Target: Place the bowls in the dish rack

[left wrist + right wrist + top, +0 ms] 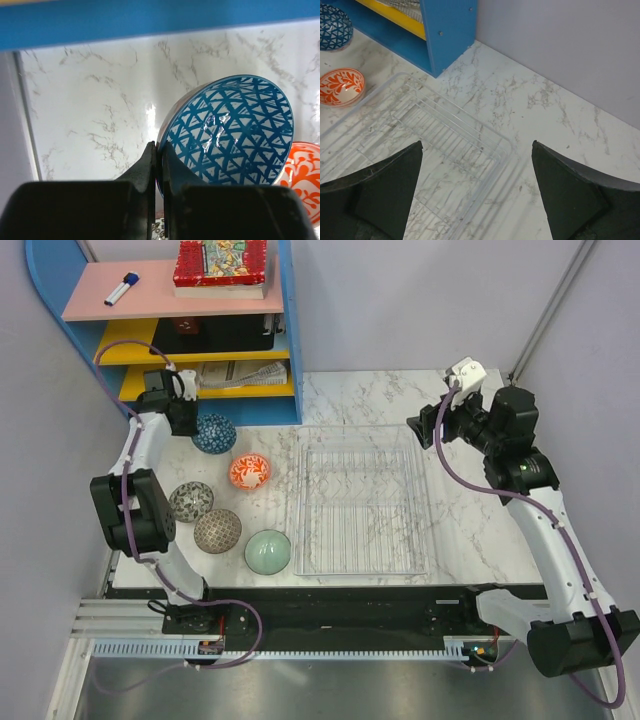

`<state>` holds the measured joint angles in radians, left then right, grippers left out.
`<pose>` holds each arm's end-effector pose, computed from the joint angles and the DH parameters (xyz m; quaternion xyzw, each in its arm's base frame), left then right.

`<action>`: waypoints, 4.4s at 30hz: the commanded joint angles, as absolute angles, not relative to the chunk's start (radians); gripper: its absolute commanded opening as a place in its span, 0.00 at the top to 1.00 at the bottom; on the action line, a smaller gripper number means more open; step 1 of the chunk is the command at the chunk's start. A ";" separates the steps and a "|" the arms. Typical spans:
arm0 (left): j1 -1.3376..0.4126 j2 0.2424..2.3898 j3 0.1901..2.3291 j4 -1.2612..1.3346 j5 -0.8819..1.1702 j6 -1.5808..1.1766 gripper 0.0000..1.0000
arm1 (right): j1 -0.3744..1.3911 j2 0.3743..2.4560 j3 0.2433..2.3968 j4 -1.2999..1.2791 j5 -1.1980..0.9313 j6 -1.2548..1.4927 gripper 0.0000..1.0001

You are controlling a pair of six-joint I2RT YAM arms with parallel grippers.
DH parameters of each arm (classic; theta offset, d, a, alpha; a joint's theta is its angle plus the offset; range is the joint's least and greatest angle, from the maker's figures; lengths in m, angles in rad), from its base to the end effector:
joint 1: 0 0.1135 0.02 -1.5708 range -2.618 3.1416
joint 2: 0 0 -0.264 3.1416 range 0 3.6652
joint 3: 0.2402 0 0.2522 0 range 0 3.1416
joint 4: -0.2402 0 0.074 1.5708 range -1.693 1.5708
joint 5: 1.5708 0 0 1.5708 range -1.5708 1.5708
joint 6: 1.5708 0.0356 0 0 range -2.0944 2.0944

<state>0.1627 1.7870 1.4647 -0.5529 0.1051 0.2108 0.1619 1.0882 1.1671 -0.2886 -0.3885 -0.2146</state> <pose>0.3934 0.0608 0.2667 0.0405 0.9381 0.0147 0.3436 0.2362 0.0522 0.4042 -0.2620 0.7264 0.1337 0.6211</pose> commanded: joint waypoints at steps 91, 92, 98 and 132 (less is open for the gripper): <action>-0.488 1.600 1.407 -0.227 0.681 0.113 0.98 | 0.230 1.611 0.943 0.672 -1.264 1.031 0.11; -0.489 1.600 1.408 -0.226 0.678 0.112 0.98 | 0.232 1.612 0.942 0.675 -1.264 1.032 0.14; -0.492 1.603 1.407 -0.227 0.678 0.117 0.98 | 0.232 1.611 0.937 0.686 -1.262 1.022 0.36; -0.118 1.542 1.369 -0.442 0.652 0.153 0.00 | 0.172 1.374 1.121 -0.158 -0.427 0.299 1.00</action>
<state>-0.2035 1.6150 1.4120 -0.3756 0.6529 0.1211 0.1711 1.4456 1.0435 -0.0841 -0.6388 0.4339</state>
